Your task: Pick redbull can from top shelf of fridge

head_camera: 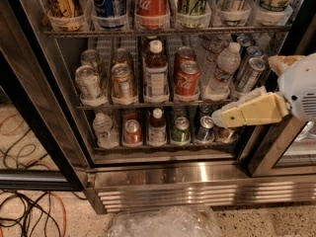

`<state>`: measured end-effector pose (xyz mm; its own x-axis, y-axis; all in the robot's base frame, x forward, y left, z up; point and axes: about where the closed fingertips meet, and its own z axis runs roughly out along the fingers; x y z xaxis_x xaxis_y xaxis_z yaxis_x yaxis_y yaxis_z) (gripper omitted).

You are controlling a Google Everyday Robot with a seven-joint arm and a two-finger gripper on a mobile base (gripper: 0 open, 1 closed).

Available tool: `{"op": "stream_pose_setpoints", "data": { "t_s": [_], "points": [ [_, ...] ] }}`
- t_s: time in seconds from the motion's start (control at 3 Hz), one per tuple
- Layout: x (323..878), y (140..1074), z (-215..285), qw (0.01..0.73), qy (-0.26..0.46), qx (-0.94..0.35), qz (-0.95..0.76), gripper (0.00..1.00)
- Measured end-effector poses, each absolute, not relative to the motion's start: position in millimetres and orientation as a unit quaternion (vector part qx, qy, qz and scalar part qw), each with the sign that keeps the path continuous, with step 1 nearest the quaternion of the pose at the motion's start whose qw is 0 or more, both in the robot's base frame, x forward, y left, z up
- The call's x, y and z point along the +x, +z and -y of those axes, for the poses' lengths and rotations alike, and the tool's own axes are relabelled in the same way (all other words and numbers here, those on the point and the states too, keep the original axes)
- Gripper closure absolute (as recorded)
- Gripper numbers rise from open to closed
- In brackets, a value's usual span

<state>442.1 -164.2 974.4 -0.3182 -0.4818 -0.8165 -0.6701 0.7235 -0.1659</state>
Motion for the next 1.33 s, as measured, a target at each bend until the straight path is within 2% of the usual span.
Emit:
{"op": "stream_pose_setpoints", "data": {
  "t_s": [0.67,1.33],
  "points": [
    [444,975,161,0.48,0.092,-0.341,-0.803,0.0],
    [450,979,151,0.542,0.023,-0.282,-0.791,0.0]
  ]
}}
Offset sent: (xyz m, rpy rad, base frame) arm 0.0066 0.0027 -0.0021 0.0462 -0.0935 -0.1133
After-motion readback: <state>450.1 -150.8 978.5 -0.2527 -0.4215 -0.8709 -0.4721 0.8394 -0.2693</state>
